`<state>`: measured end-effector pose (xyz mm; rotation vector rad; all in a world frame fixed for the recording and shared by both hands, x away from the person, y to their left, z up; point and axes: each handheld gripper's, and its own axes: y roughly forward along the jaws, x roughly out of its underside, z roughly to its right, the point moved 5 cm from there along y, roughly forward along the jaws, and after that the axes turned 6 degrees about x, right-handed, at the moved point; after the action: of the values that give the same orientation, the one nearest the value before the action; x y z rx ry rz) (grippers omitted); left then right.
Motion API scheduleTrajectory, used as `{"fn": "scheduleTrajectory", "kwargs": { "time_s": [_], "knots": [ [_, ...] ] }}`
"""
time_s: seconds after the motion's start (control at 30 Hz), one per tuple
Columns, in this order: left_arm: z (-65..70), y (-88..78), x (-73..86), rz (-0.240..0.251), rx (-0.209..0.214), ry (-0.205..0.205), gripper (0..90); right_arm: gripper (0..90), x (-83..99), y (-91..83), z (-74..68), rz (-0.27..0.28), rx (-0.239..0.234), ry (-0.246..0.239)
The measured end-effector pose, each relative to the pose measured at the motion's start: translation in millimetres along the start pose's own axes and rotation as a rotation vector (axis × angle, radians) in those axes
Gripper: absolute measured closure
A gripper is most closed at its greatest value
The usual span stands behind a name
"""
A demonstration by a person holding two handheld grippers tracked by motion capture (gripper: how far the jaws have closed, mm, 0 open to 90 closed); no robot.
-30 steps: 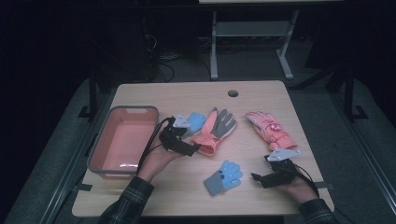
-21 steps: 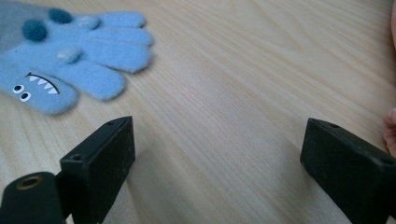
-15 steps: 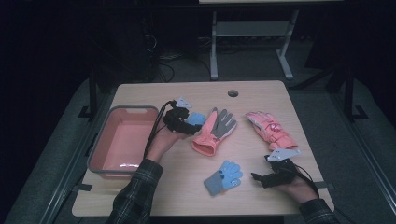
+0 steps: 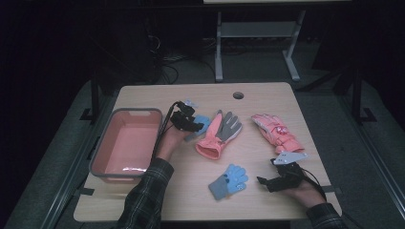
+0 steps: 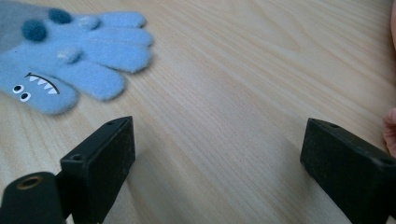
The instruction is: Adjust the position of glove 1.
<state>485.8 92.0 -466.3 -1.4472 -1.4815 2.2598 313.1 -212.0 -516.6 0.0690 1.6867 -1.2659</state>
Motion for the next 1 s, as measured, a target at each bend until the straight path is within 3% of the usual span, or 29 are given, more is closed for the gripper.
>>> {"fn": "scheduleTrajectory", "kwargs": {
  "time_s": [0.27, 0.37, 0.57, 0.67, 0.77, 1.0],
  "knots": [
    [-9.3, 14.6, 4.5, -0.029, -0.049, -0.01, 50.8, 9.3, 0.0, 0.0, 0.0, 0.0, 0.0, 0.0],
    [-11.8, 18.9, 9.0, -0.062, -0.052, -0.008, 53.6, 9.3, 0.0, 0.0, 0.0, 0.0, 0.0, 0.0],
    [-13.4, 25.1, 14.5, -0.08, -0.046, -0.028, 61.5, 9.3, 0.0, 0.0, 0.0, 0.0, 0.0, 0.0],
    [-12.1, 25.1, 14.5, -0.089, -0.042, -0.035, 74.7, 9.3, 0.0, 0.0, 0.0, 0.0, 0.0, 0.0],
    [-12.8, 24.1, 14.2, -0.091, -0.034, -0.058, 81.4, 9.3, 0.0, 0.0, 0.0, 0.0, 0.0, 0.0],
    [-13.4, 13.9, 9.3, -0.065, -0.002, -0.121, 85.7, 9.3, 0.0, 0.0, 0.0, 0.0, 0.0, 0.0]
  ]
}}
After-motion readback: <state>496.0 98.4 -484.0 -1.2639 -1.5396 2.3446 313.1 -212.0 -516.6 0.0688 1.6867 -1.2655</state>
